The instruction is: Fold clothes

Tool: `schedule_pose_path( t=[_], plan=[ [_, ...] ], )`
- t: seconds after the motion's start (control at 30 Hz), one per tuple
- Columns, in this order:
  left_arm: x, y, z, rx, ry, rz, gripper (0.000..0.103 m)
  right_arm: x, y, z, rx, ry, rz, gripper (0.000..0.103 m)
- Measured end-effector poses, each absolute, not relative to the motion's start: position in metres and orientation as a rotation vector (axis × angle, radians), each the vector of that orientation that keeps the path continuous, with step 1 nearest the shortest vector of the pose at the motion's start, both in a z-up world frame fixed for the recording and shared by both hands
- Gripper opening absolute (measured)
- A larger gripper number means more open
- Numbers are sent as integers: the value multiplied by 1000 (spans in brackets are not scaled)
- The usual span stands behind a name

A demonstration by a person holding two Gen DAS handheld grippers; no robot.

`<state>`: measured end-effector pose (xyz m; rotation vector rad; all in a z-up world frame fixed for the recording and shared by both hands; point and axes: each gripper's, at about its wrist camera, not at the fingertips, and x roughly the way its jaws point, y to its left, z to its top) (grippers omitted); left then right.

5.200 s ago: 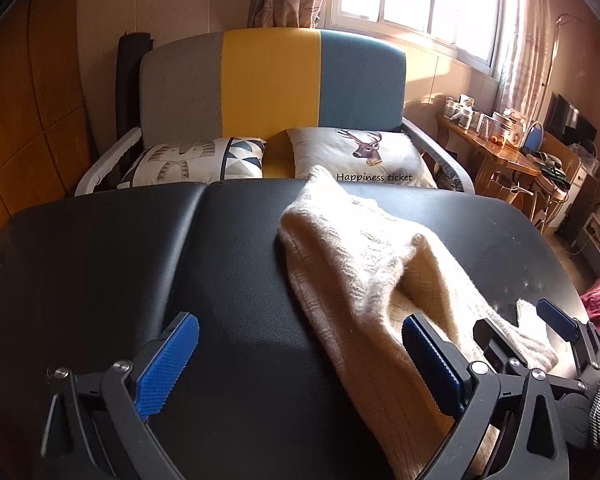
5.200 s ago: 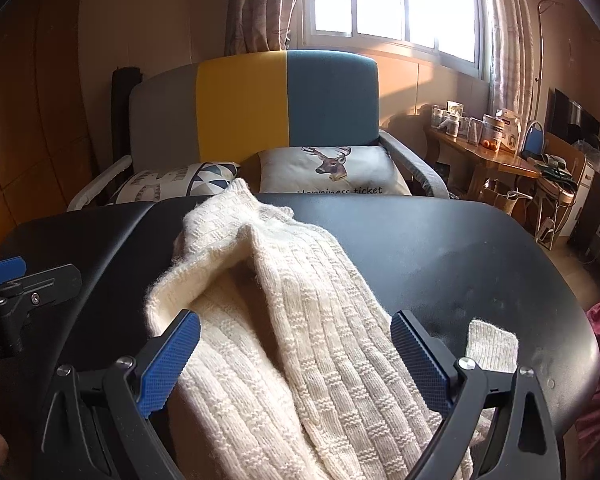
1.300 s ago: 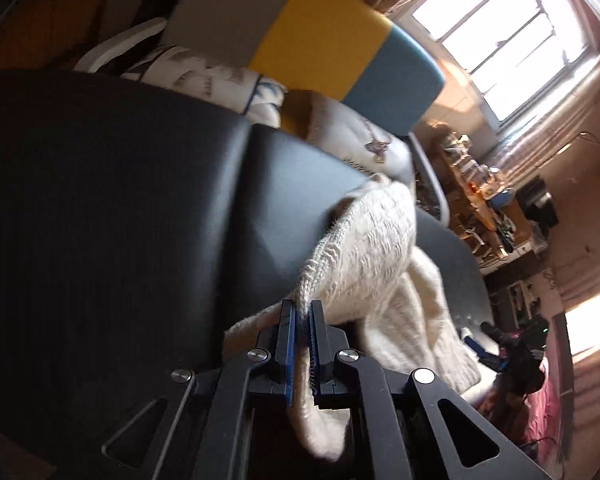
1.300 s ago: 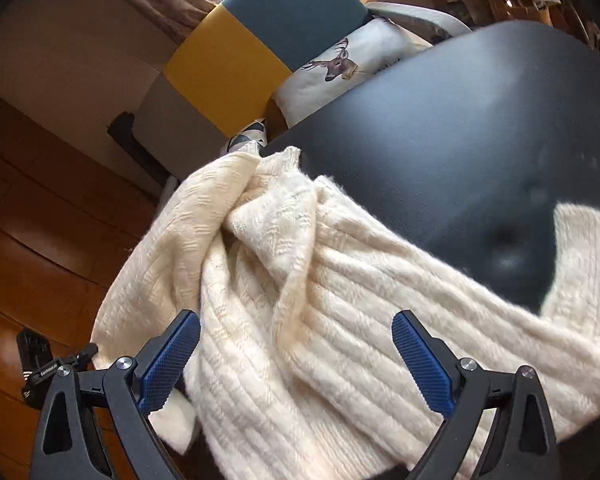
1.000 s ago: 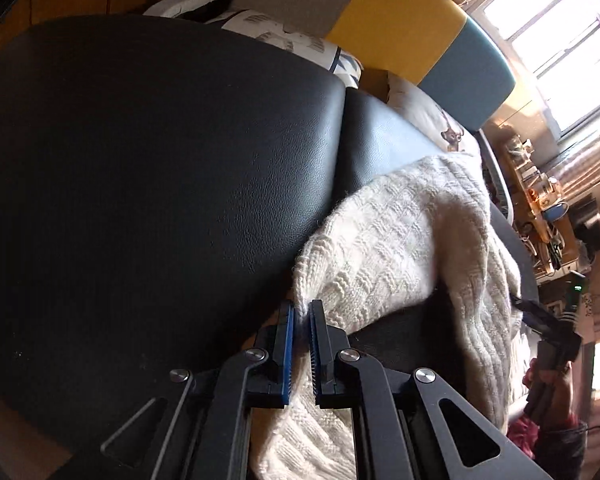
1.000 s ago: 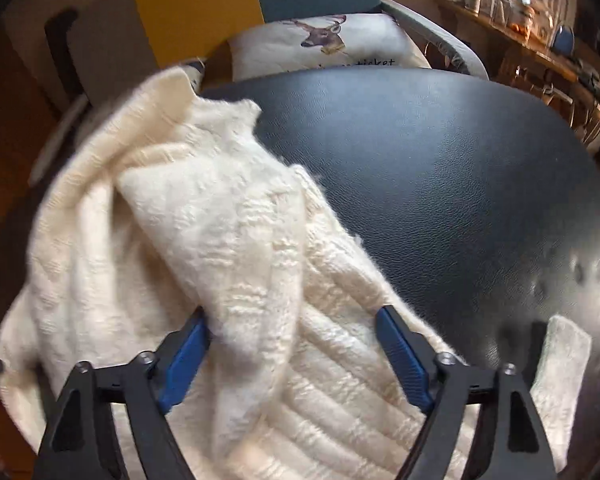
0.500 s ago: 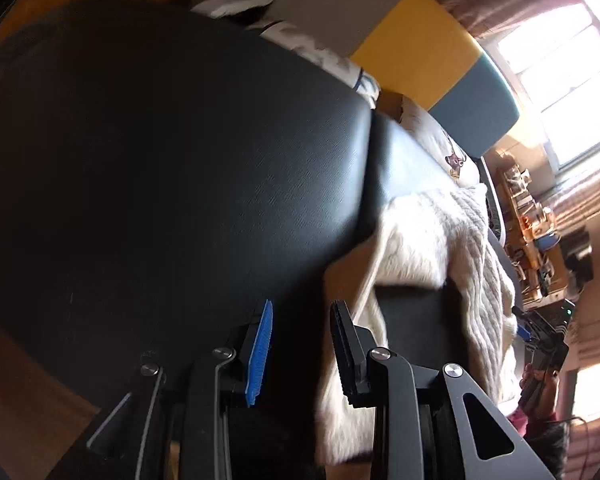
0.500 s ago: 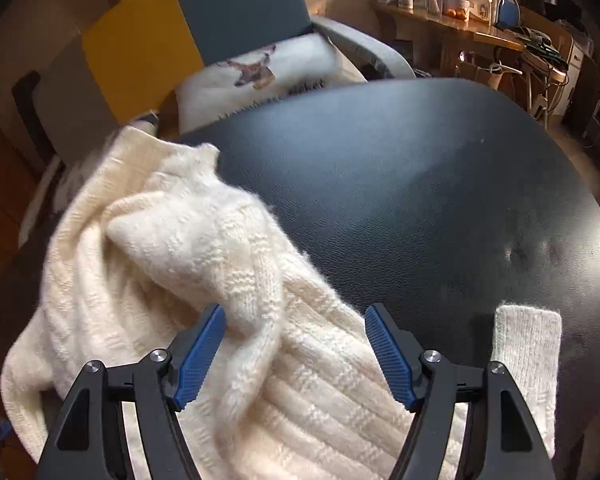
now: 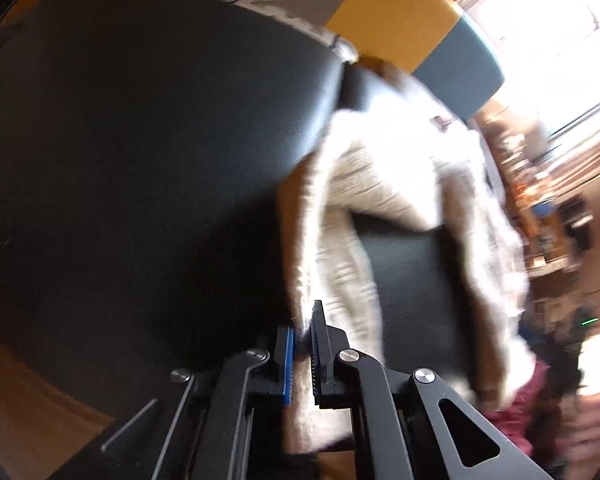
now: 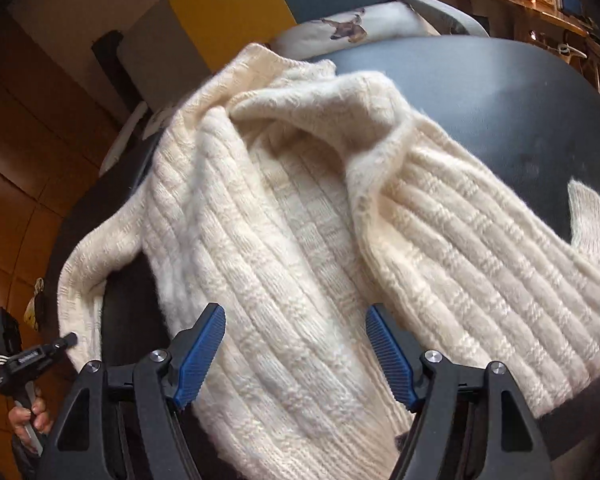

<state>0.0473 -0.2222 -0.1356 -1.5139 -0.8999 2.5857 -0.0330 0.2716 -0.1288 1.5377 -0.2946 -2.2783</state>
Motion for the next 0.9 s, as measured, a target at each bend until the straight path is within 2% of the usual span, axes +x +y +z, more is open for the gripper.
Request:
schedule_pose_path(
  t=[0.1, 0.17, 0.2, 0.23, 0.33, 0.4, 0.47, 0.53, 0.7, 0.9],
  plan=[
    [44, -257, -104, -1433, -928, 2691, 7, -28, 273, -145, 1606, -293, -2224, 75],
    [37, -282, -92, -1490, -895, 2787, 8, -24, 272, -147, 1577, -274, -2230, 76],
    [33, -289, -92, -1545, -883, 2810, 10, -24, 272, -147, 1571, -273, -2231, 77],
    [30, -296, -93, -1601, -871, 2832, 17, -24, 271, -148, 1570, -276, -2231, 79],
    [27, -299, -89, -1642, -862, 2863, 18, -26, 269, -146, 1584, -267, -2232, 80],
    [29, -275, -78, -1531, -844, 2831, 19, -28, 271, -143, 1589, -258, -2220, 80],
    [28, -235, -71, -1427, -815, 2719, 34, -31, 279, -135, 1562, -313, -2208, 80],
    [24, -192, -78, -1376, -852, 2523, 42, -34, 292, -123, 1504, -408, -2198, 80],
    [-11, -68, -127, -1453, -919, 2031, 42, -37, 323, -106, 1447, -515, -2265, 80],
    [-37, -1, -179, -1622, -1057, 1785, 42, -27, 341, -119, 1482, -485, -2331, 80]
  ],
)
